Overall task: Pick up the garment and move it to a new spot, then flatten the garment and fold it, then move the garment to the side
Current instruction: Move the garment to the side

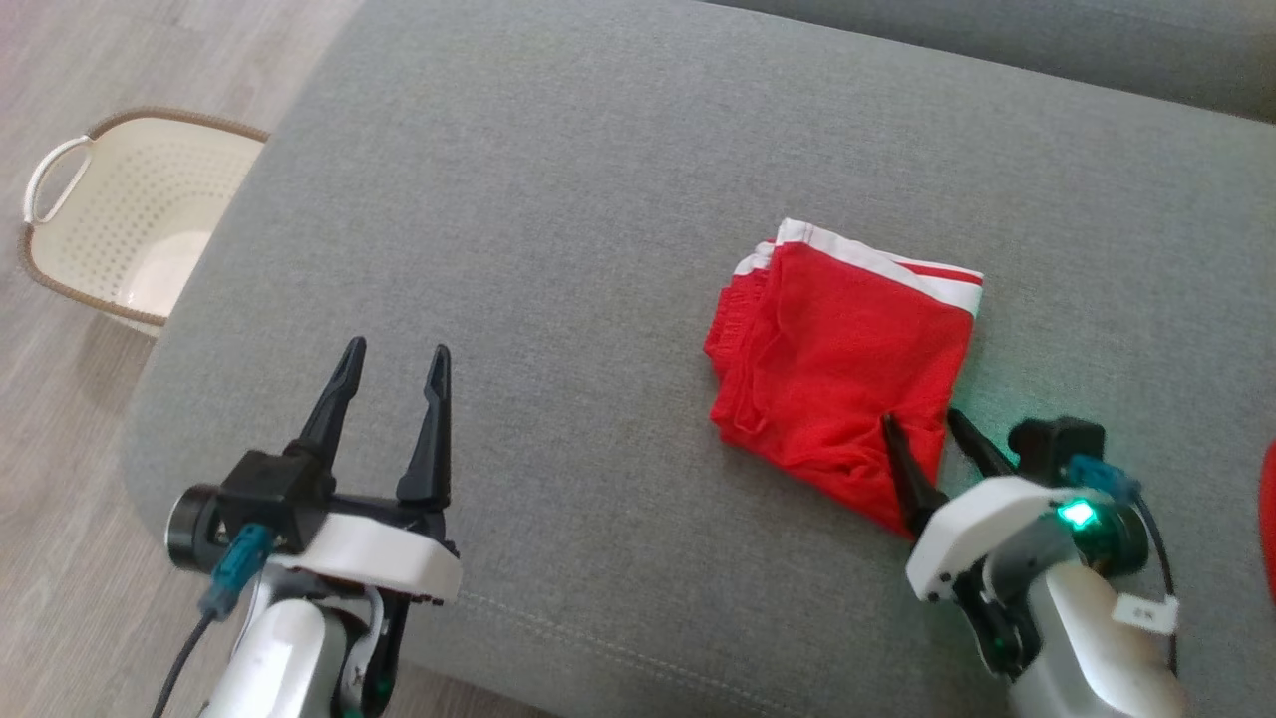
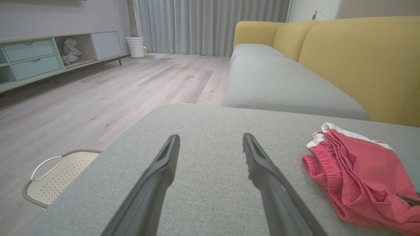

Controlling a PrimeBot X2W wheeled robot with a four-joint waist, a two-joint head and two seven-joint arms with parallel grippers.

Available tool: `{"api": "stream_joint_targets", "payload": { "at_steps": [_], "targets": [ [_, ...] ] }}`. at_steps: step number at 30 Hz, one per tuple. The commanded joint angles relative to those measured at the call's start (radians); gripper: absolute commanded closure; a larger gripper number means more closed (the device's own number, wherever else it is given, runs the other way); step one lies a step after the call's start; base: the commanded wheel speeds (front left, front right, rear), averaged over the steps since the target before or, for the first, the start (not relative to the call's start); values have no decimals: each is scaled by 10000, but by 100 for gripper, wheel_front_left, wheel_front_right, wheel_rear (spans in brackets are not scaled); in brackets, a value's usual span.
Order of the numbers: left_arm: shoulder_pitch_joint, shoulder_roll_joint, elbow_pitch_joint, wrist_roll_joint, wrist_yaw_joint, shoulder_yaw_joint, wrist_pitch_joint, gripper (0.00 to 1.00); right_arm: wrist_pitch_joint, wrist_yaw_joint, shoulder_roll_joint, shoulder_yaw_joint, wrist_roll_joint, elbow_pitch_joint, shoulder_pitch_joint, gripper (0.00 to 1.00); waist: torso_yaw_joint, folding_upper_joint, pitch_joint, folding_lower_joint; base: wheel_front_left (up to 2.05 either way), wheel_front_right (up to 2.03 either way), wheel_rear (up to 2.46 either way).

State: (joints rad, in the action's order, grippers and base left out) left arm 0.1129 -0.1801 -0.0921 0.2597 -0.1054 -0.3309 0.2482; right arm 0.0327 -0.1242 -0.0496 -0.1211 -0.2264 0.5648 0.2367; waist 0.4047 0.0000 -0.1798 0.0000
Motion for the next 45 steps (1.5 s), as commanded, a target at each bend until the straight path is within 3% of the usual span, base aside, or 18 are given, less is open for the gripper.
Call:
{"api": "stream_joint_targets", "payload": {
  "at_steps": [1, 2, 9, 16, 20, 24, 31, 39, 45],
  "targets": [
    [492, -75, 272, 32, 18, 469, 108, 0, 154, -65, -6, -418, -104, 123, 252, 73, -117, 0, -17, 0, 0, 0, 0],
    [491, -71, 260, 26, 19, 486, 113, 0, 110, -65, -6, -506, -195, 158, 271, 100, -191, 0, -19, 0, 0, 0, 0],
    [490, -82, 358, -30, 64, 585, 130, 0, -201, -65, -6, -914, -241, -104, 462, 100, -1118, 0, -104, 0, 0, 0, 0],
    [467, -155, 594, -90, 79, 706, 133, 0, 26, -65, -6, -1273, 499, -944, 419, 100, -2486, 0, -211, 0, 0, 0, 0],
    [422, -208, 762, -78, 67, 812, 134, 0, 521, -65, -196, -1316, 1193, -1733, 247, 100, -3621, 0, -297, 0, 0, 0, 0],
    [464, -191, 963, -69, 77, 817, 134, 0, 1090, -65, -900, -1410, 1347, -2679, 86, 100, -4575, 0, -477, 0, 0, 0, 0],
    [781, -235, 1135, -117, 202, 681, 134, 0, 2274, -65, -2911, -1675, 1025, -4316, 416, 100, -5530, 0, -961, 0, 0, 0, 0],
    [1045, -341, 1187, -158, 242, 628, 124, 0, 3211, -65, -4328, -873, 657, -5653, 1563, 100, -5821, 0, -1508, 0, 0, 0, 0],
    [1303, -370, 1211, -145, 328, 587, 127, 0, 3627, -65, -4715, 832, 411, -5070, 1780, 100, -5559, 0, -1906, 0, 0, 0, 0]
  ]
}}
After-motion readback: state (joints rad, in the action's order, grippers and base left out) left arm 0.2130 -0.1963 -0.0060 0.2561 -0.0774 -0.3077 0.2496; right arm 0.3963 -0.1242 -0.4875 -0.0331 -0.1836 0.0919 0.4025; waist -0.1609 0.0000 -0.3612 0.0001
